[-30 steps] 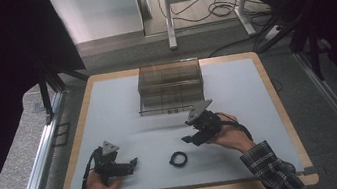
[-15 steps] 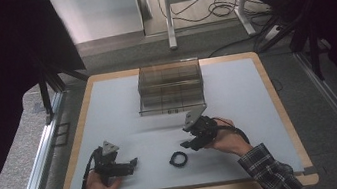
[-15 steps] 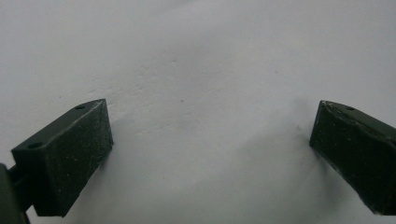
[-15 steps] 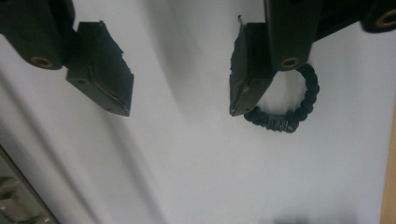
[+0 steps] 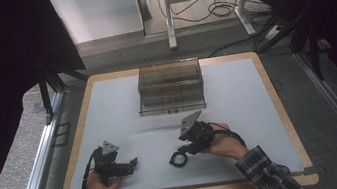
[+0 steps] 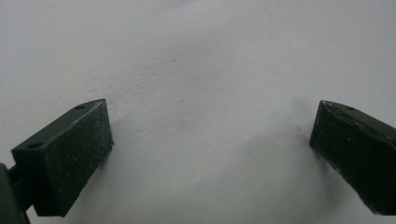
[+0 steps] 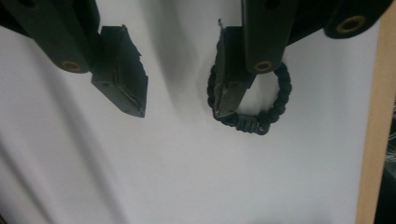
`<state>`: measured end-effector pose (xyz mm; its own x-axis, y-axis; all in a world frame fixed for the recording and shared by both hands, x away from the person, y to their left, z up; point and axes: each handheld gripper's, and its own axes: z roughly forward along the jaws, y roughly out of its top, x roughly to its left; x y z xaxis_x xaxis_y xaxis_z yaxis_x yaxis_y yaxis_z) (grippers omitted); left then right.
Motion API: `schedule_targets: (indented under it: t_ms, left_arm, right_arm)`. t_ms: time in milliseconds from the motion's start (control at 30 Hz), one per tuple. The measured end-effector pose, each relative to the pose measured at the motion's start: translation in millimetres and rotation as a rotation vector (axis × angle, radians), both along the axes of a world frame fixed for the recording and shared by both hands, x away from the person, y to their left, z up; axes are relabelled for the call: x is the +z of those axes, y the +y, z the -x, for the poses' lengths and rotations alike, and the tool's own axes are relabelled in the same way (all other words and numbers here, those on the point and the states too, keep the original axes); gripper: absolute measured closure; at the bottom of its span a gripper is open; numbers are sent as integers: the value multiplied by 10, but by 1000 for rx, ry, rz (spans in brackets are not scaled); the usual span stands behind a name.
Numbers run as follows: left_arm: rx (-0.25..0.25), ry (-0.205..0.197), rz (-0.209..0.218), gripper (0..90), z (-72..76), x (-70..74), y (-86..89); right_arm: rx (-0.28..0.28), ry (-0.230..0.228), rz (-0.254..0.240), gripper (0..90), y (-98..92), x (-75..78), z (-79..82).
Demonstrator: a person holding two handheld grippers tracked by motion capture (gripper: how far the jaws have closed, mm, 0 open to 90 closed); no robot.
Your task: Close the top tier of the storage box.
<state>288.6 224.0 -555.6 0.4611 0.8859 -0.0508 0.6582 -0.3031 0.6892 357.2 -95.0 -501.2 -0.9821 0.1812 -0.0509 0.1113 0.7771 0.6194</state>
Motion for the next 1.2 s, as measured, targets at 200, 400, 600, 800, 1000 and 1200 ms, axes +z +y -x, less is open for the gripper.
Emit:
schedule_targets:
  t_ms: [200, 400, 600, 800, 1000, 1200]
  left_arm:
    - [4, 0, 4, 0, 1, -2, -3]
    - [3, 0, 3, 0, 1, -1, -3]
    - [3, 0, 4, 0, 1, -1, -3]
    - [1, 1, 1, 0, 1, 0, -1]
    - [0, 1, 0, 0, 1, 0, -1]
    - [0, 2, -1, 0, 1, 0, 0]
  right_arm:
    - [27, 7, 16, 615, 50, -29, 40]
    - [46, -5, 33, 680, 87, -56, 77]
    - [54, 4, 50, 725, 94, -88, 74]
    - [64, 14, 61, 781, 108, -128, 75]
    - [69, 22, 67, 814, 127, -150, 77]
    - [56, 33, 62, 835, 125, -162, 62]
